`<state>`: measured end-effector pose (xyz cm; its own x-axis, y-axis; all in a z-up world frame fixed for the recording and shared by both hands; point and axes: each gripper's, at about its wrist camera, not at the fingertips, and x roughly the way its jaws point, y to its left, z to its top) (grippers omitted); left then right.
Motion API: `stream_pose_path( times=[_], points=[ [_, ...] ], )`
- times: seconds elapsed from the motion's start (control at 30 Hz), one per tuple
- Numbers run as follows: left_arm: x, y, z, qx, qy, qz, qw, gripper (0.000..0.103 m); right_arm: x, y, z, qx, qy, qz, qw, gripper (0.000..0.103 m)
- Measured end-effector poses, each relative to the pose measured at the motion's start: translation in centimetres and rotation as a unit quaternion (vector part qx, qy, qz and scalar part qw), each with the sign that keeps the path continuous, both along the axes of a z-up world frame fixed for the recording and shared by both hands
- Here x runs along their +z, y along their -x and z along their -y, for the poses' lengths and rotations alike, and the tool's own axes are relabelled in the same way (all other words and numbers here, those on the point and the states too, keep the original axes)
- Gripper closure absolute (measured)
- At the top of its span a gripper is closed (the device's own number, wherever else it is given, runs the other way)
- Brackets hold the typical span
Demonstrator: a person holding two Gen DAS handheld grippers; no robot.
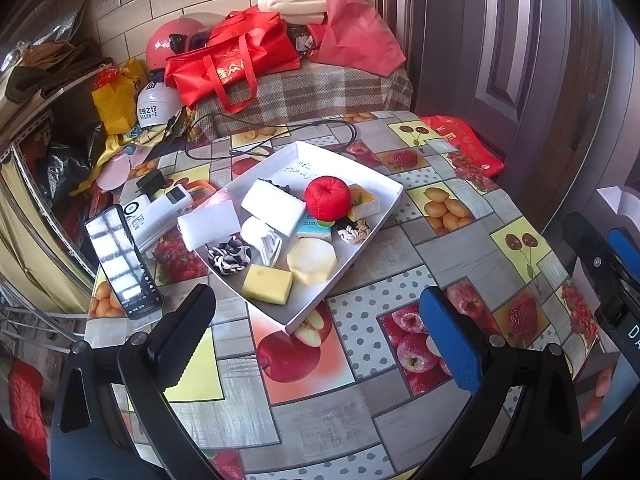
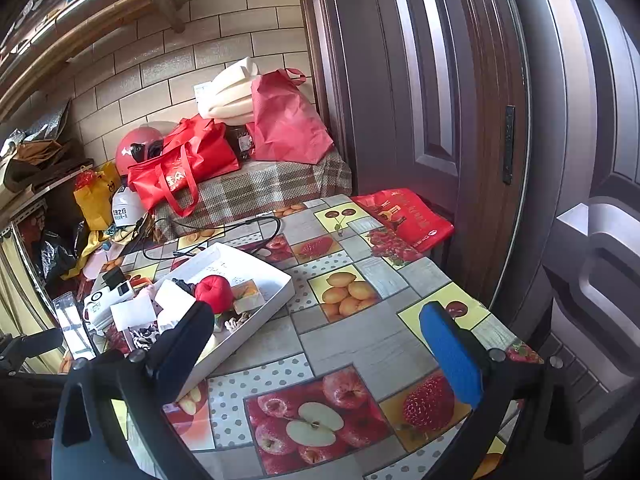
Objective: Organize soft objects
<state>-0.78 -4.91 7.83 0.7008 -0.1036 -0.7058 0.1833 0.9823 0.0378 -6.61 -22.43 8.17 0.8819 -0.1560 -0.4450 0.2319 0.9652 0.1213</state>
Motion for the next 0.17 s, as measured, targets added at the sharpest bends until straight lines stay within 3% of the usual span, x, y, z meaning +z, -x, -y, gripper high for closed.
stream_pose_path(
  times=[0.17],
  points=[
    [-0.51,-0.28,0.25,-0.003,0.003,-0.010,0.9999,0.000,-0.31,-0.23,0.38,-0.004,-0.004,-0.005,1.000,0.000]
  ],
)
